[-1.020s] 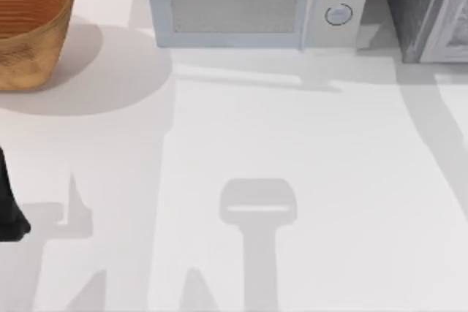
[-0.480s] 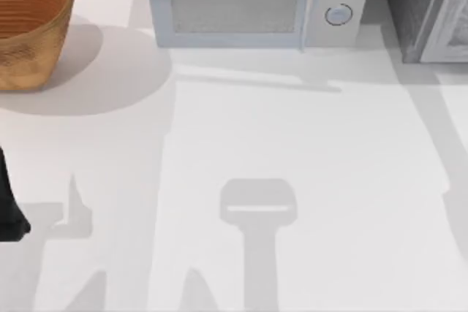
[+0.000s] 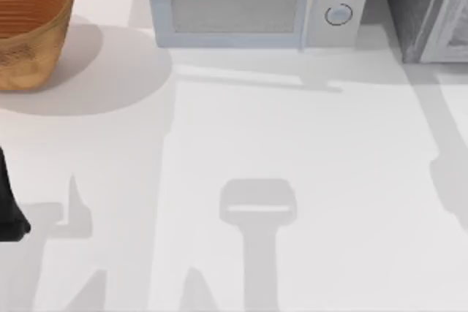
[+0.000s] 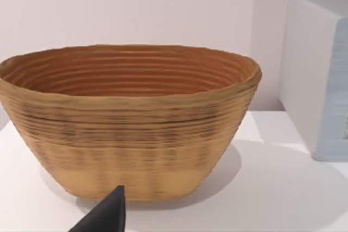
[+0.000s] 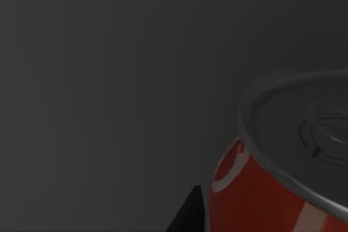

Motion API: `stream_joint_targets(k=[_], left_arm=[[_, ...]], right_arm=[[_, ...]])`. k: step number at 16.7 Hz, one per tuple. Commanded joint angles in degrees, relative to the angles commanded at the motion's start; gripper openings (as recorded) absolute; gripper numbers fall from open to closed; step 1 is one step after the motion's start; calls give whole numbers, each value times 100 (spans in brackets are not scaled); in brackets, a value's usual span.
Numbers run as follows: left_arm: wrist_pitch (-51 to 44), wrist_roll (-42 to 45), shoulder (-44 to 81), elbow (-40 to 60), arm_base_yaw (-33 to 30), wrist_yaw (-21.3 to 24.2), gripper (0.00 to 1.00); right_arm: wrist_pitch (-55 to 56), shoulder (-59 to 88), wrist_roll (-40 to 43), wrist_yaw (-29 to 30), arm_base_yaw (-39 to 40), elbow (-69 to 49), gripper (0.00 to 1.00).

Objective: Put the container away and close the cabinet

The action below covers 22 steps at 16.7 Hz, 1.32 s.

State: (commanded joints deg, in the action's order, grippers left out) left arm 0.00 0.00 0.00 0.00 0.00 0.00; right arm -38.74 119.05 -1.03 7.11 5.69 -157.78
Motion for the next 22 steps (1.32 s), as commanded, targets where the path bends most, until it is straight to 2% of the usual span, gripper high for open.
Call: stream_joint_targets(k=[5, 18, 22], left_arm=[[0, 0, 0, 0, 0, 0, 100], [0, 0, 0, 0, 0, 0, 100], [0, 0, 0, 0, 0, 0, 100]], right_arm=[[-20, 66, 1, -9, -9, -74, 0], [-20, 66, 1, -9, -9, -74, 98], [-20, 66, 1, -9, -9, -74, 100]])
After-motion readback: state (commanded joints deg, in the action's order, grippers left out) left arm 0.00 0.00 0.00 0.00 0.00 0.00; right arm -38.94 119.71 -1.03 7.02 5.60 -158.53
